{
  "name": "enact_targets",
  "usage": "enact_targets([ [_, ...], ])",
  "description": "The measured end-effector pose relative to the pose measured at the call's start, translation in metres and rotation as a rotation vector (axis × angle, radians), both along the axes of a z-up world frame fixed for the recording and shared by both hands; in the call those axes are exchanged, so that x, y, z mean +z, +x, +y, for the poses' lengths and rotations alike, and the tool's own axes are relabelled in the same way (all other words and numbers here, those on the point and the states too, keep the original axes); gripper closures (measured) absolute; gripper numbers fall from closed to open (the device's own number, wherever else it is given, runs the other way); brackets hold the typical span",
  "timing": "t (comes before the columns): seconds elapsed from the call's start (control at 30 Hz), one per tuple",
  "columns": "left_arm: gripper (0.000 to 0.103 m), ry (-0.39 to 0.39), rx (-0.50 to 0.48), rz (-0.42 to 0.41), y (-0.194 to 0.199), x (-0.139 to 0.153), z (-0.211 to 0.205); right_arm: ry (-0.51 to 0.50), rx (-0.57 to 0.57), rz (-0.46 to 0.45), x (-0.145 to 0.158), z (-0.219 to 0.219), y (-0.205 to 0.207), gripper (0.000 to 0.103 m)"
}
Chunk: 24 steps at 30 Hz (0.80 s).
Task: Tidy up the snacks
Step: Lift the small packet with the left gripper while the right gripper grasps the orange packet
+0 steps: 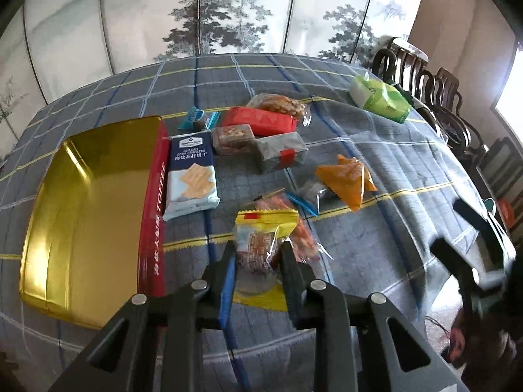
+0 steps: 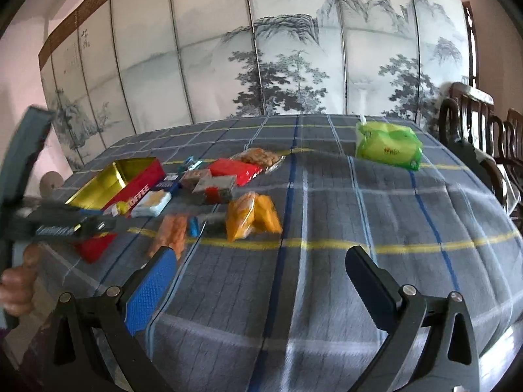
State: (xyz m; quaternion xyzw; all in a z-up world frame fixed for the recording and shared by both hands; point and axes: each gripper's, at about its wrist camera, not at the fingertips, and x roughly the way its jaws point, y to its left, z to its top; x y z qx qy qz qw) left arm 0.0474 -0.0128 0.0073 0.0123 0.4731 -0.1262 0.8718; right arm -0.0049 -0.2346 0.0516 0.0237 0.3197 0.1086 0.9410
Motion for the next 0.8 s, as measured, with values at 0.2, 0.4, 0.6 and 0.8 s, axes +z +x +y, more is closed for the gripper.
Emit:
enact_targets([
  [0.2,0.077,0.004,-0.011,-0.018,-0.014,0.006,0.000,-0.032,0.069,0.019,0.004,0.019,0.041,0.002],
  [0.4,0.077,0.001,-0.019,-0.035,-0.021,0.014,0.001,-0.106,0.130,0.078,-0.013,0.034,0.078,0.010],
  [0.6,0.077,-0.004,-0.029,-0.042,-0.023,0.019,0.001,-0.167,0.185,0.164,-0.031,0.036,0.103,0.019],
  [0.8,0.077,-0.004,-0.035,-0.041,-0.023,0.021,0.001,-0.162,0.223,0.245,-0.048,0.034,0.125,0.042],
])
